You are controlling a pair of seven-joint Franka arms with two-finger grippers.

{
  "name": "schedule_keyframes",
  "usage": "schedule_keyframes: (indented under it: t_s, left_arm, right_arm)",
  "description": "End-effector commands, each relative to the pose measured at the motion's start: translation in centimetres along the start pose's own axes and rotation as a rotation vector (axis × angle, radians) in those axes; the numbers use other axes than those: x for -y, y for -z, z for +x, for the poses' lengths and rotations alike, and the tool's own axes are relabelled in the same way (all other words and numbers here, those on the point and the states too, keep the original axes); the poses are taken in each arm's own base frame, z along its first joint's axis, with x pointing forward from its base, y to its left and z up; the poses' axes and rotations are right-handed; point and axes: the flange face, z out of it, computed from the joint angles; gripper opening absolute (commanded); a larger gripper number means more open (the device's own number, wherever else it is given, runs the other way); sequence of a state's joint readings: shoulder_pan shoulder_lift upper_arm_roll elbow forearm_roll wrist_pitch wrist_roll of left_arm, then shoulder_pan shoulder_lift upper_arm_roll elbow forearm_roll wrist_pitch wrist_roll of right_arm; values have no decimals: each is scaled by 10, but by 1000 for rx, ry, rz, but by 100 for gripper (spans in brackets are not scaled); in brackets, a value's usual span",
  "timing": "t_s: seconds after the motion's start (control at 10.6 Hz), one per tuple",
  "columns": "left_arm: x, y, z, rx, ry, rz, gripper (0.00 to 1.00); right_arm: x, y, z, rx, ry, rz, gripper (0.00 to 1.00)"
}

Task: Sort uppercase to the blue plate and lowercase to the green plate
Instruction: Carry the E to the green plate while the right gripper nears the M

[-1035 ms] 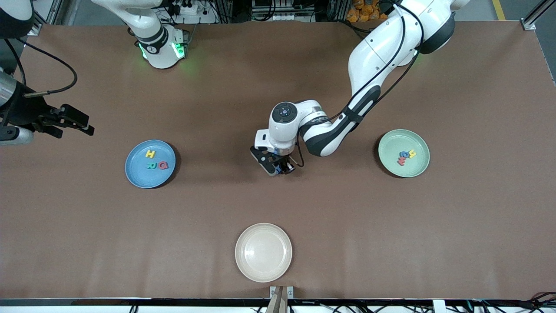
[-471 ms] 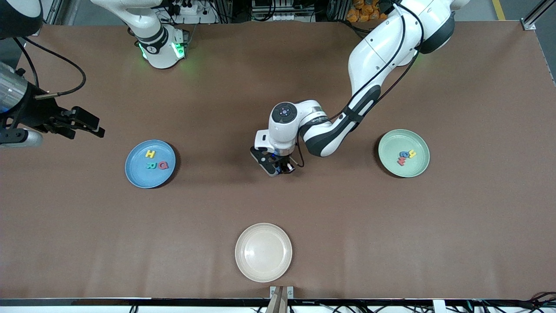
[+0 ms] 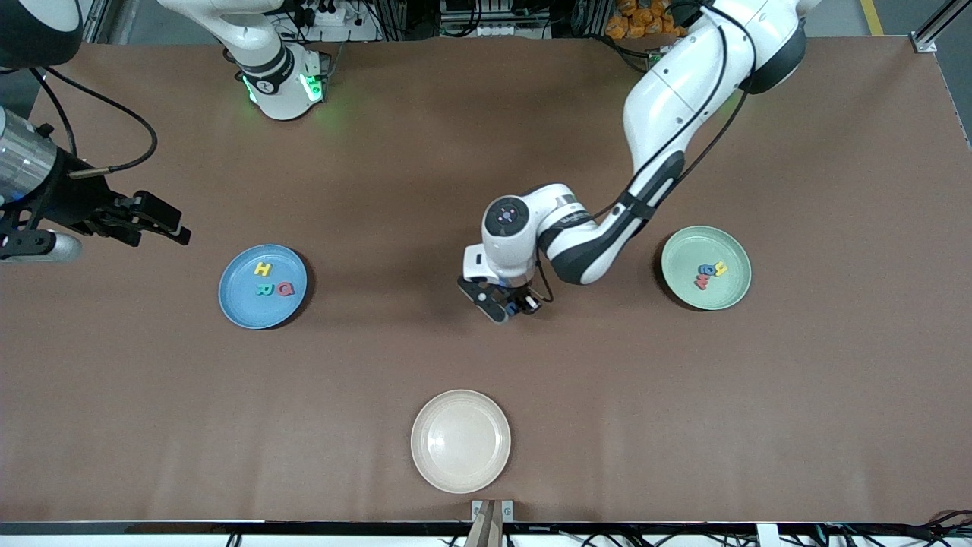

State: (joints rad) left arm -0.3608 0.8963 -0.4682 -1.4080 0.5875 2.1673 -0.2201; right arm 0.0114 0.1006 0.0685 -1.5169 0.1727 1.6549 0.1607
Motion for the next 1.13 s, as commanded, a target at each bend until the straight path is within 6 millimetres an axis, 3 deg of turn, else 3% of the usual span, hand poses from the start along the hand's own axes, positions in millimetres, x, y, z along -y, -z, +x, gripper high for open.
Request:
schedule_keyframes:
  t_s: [0.0, 0.19, 0.38, 0.47, 0.66, 0.85, 1.04]
  left_arm:
    - [47, 43, -20, 91, 16, 14, 0]
    - [82, 66, -41, 203, 71, 45, 0]
    - [129, 76, -78, 326, 201, 20, 0]
    - [148, 70, -102, 372, 236, 12, 0]
    - [162, 54, -135, 459, 253, 26, 0]
    - [192, 30, -169, 523, 302, 7, 0]
    - [213, 17, -194, 562, 339, -8, 0]
  right_arm:
    - [37, -15, 9, 12, -73, 19, 87]
    - [76, -23, 3, -3, -110, 31, 87]
    - [129, -33, -15, 5, -112, 33, 88]
    - [162, -41, -26, -11, -122, 43, 90]
    - [208, -61, -48, -3, -126, 5, 90]
    - [267, -102, -74, -20, -111, -72, 90]
    - [317, -114, -103, -59, -65, -51, 90]
